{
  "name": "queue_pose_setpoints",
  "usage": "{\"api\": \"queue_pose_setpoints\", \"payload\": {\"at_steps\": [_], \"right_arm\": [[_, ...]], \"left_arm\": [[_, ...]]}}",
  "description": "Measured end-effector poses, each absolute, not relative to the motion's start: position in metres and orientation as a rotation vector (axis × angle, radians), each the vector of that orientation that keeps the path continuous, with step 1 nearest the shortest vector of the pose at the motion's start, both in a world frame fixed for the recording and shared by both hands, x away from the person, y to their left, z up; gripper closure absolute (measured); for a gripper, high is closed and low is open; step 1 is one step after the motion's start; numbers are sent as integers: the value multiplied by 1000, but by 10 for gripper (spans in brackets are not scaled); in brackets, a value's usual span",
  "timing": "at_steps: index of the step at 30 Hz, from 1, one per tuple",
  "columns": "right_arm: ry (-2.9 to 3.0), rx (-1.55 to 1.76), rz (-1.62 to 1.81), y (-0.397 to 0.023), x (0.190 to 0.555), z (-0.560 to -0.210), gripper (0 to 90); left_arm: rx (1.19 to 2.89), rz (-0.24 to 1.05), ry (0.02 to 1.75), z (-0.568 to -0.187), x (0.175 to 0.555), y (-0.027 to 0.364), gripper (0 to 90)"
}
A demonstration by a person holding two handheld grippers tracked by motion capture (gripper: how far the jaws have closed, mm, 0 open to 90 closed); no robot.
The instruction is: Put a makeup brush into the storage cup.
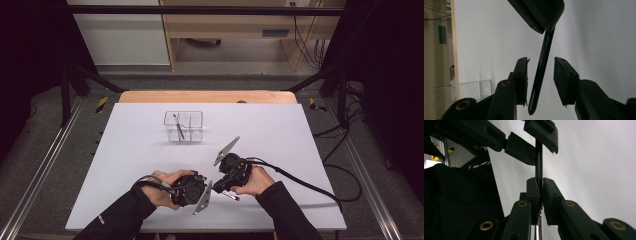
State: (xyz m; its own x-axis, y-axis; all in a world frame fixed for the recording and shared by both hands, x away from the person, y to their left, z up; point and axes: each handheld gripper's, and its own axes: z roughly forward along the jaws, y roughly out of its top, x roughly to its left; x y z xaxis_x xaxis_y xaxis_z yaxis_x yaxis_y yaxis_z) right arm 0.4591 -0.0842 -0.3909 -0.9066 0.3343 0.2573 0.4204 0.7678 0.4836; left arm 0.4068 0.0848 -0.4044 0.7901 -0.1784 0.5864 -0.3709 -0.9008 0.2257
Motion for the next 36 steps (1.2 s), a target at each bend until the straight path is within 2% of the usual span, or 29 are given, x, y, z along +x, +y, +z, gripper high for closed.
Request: {"api": "queue_pose_setpoints", "payload": {"at_steps": [13,29,36], "right_arm": [[-2806,-582,-808,-81,458,-390,844],[-2812,-554,-826,-80,457,-390,835],[-2846,-593,-941,-87,457,-381,745]], "left_arm": [[2682,810,-466,-407,406,82,805],[2704,782,-483,-407,405,83,830],[2715,764,-422,-406,407,86,830]]}}
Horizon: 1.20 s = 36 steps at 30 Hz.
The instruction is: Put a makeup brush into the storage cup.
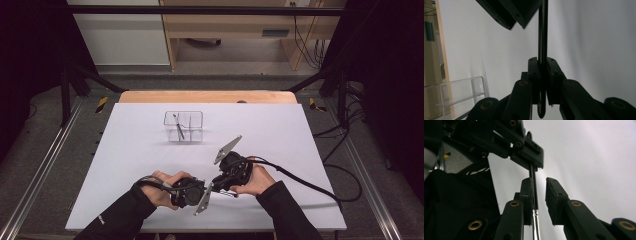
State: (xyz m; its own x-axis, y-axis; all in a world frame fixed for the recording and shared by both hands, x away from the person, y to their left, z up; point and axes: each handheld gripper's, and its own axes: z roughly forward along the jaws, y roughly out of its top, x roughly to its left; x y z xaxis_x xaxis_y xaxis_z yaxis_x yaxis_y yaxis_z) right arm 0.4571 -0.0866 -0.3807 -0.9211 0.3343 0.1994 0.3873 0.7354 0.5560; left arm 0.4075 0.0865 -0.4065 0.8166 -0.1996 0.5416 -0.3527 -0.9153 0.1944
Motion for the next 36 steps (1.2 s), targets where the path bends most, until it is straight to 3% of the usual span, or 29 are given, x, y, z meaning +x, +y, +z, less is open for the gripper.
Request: {"api": "queue_pose_setpoints", "payload": {"at_steps": [22,36], "right_arm": [[-2968,-908,-1293,-117,456,-365,314],[-2921,-1065,-1478,-141,449,-362,169]], "left_arm": [[2670,665,-142,-409,414,116,830],[2589,613,93,-411,421,133,830]]}}
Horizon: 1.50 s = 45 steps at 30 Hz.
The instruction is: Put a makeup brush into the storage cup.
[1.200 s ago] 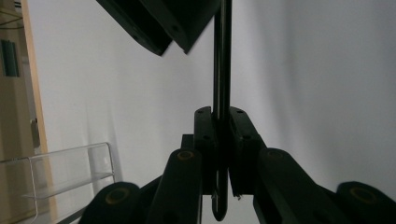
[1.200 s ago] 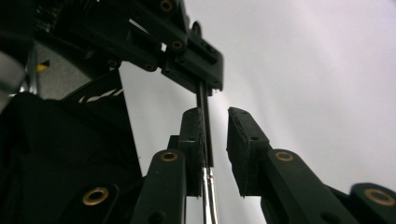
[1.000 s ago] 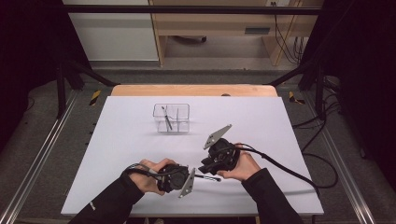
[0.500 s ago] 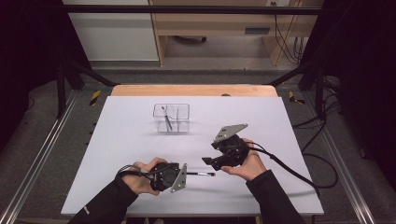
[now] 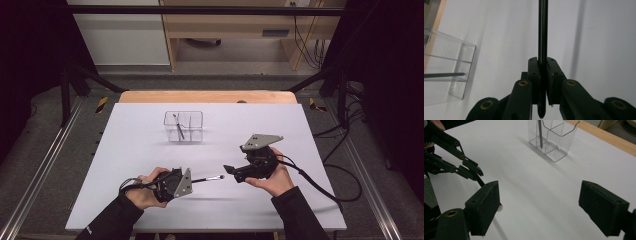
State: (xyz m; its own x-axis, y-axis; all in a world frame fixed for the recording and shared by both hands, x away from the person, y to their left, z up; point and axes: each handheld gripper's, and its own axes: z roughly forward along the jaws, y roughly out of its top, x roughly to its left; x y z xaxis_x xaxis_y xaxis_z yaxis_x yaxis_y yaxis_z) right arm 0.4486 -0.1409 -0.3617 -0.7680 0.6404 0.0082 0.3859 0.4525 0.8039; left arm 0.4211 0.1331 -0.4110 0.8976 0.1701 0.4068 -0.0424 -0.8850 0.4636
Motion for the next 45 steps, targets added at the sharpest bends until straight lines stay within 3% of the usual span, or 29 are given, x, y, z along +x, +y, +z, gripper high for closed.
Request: {"api": "queue_pose_setpoints", "payload": {"at_steps": [17,45], "right_arm": [[2324,982,1251,-157,442,-377,82],[2183,1073,1401,-150,435,-388,124]], "left_arm": [[2476,562,357,-419,429,144,830],[2173,493,708,-426,431,144,831]]}}
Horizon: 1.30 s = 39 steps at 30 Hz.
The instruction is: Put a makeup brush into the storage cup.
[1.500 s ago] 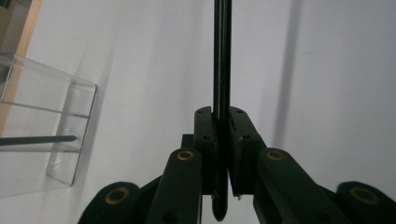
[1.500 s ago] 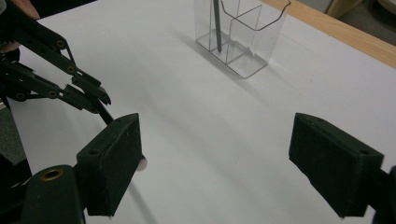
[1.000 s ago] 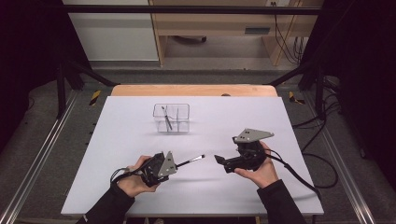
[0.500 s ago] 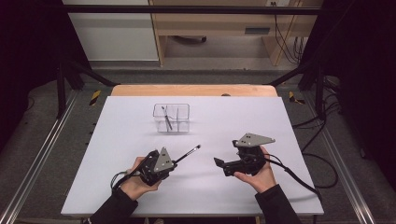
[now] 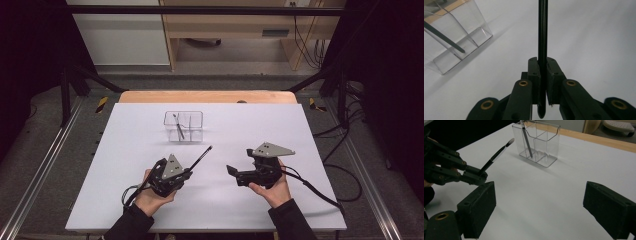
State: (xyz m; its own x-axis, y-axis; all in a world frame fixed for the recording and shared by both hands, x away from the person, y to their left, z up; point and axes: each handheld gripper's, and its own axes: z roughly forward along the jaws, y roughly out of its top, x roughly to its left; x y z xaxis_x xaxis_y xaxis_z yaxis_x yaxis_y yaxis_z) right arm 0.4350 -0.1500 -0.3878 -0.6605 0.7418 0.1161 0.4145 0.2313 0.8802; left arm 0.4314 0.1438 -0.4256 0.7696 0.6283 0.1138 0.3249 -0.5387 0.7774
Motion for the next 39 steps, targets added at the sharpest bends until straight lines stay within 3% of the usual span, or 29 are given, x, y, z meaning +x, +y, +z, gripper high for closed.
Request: {"api": "queue_pose_setpoints", "payload": {"at_steps": [39], "right_arm": [[2030,1258,1684,-112,447,-407,274]], "left_arm": [[2013,451,861,-437,426,107,831]]}}
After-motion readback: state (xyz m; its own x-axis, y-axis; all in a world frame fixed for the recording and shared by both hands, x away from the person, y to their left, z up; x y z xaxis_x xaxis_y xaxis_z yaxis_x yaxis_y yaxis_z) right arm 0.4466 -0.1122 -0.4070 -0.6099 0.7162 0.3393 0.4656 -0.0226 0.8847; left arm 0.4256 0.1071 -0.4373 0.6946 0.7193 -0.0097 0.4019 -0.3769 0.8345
